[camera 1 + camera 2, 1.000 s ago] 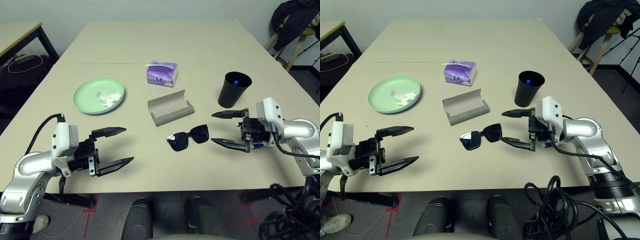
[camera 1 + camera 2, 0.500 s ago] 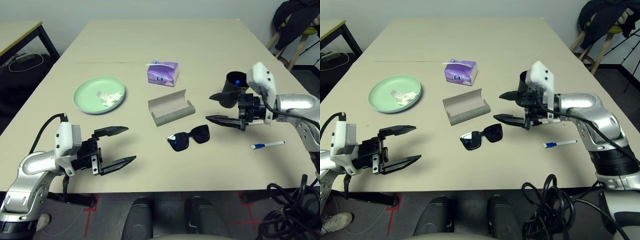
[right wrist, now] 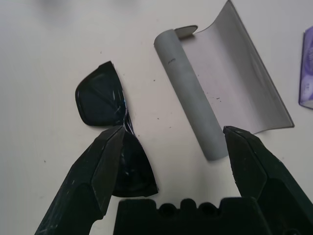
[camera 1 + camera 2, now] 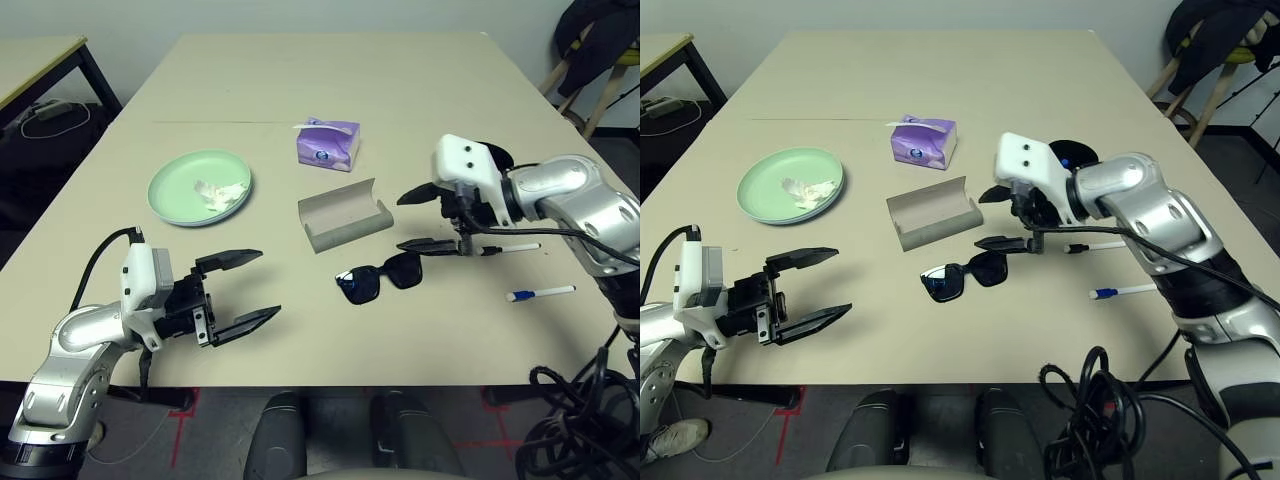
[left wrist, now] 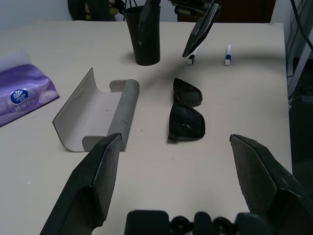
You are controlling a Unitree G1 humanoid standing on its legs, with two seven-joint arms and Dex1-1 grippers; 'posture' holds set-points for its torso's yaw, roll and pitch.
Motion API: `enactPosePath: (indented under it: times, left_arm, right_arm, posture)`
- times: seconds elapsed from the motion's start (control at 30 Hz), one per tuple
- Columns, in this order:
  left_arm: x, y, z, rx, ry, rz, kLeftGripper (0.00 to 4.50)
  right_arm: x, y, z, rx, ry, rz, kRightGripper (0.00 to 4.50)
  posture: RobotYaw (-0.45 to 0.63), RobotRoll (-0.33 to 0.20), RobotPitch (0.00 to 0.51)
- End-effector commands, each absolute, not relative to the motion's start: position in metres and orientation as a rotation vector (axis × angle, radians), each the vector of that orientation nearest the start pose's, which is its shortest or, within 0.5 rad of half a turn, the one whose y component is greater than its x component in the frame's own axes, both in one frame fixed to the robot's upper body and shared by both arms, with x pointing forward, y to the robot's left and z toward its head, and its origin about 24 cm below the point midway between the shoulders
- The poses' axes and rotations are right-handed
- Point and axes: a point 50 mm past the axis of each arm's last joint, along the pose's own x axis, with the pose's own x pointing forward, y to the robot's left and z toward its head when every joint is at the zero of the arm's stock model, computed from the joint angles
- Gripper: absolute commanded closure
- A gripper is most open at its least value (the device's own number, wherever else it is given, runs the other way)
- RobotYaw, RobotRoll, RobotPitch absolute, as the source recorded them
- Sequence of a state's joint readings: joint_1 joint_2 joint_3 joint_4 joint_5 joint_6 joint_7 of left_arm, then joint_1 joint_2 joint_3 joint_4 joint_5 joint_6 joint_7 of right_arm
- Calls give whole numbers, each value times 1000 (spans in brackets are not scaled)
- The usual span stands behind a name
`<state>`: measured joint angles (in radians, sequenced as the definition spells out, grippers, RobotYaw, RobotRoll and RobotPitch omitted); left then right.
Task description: Organize and tidy the items on the table.
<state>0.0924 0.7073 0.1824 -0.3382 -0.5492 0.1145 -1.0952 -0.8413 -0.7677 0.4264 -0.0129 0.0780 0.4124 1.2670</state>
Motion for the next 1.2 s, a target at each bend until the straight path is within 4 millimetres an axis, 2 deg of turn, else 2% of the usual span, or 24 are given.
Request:
enactPosePath:
  times: [0.03, 0.37, 0.73, 0.9, 1.2]
  left_arm:
    - [204, 215, 136, 281, -57, -1126, 17]
    - [203, 211, 136, 282, -59, -1129, 17]
    - [204, 209, 136, 288, -61, -1125, 17]
    - [205, 207, 137, 290, -65, -1124, 17]
    - [206, 206, 137, 294, -68, -1116, 17]
  right_arm:
    - [313, -133, 200, -1073, 246, 1366, 0]
    - [306, -120, 196, -1271, 261, 1494, 0]
    - [302, -105, 200, -1341, 326, 1582, 0]
    - [306, -99, 204, -1361, 390, 1577, 0]
    - [309, -95, 198, -1433, 494, 1543, 0]
  posture:
    - [179, 0, 103]
    - [196, 0, 104]
    - [203, 0, 102]
    - [203, 0, 102]
    - [212, 0, 106]
